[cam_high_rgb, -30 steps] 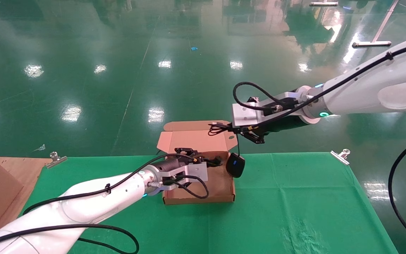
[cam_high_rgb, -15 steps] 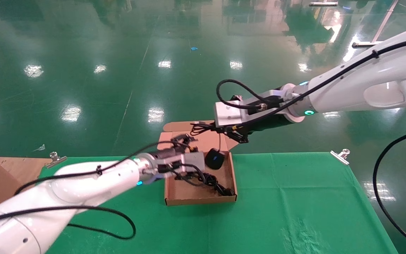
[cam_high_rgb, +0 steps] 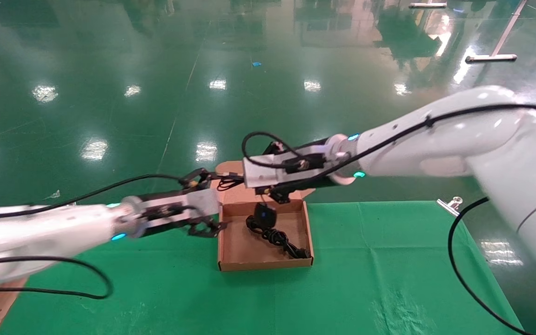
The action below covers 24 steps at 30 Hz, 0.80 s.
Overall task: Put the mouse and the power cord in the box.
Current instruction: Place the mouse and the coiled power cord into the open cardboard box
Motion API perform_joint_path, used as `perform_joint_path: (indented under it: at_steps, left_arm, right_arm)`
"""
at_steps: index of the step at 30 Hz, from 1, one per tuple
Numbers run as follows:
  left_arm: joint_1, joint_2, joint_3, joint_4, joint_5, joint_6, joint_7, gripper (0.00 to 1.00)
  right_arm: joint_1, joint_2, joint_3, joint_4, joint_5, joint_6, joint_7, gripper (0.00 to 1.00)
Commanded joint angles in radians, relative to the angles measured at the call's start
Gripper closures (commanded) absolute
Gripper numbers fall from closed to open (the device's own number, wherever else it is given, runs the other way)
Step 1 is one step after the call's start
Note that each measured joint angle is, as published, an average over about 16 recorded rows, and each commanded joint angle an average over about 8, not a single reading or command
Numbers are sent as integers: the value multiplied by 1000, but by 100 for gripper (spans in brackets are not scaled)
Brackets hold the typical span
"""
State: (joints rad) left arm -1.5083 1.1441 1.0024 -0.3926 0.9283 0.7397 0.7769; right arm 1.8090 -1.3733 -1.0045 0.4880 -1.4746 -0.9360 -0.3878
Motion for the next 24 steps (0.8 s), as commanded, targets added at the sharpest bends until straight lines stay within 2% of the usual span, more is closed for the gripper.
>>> perform_joint_path:
  at_steps: [1,6,13,14,15,21,22,24]
  left_arm:
    - [16,-50,-34,-15,-48,75,45,0]
    - [39,-103,-89,26,-113,132,138,0]
    - [39,-109,-109,81,-136,163,185,0]
    - [38,-108,-110,88,-138,168,189,0]
    - [36,-106,-111,95,-138,172,192,0]
    - [32,-104,-117,120,-146,189,207,0]
    - [31,-104,-117,122,-147,191,208,0]
    - [31,-105,-119,125,-149,194,209,0]
  right_arm:
    - [-20,-1,-30,33,12,36,23,100]
    - [-55,0,-120,55,21,124,62,100]
    - [-87,2,-218,31,20,205,84,100]
    - [-91,2,-230,28,20,212,85,94]
    - [-94,2,-240,25,21,218,86,84]
    - [-112,3,-285,19,24,244,90,9]
    - [-113,3,-288,19,25,246,91,2]
    - [-116,3,-293,19,27,250,92,0]
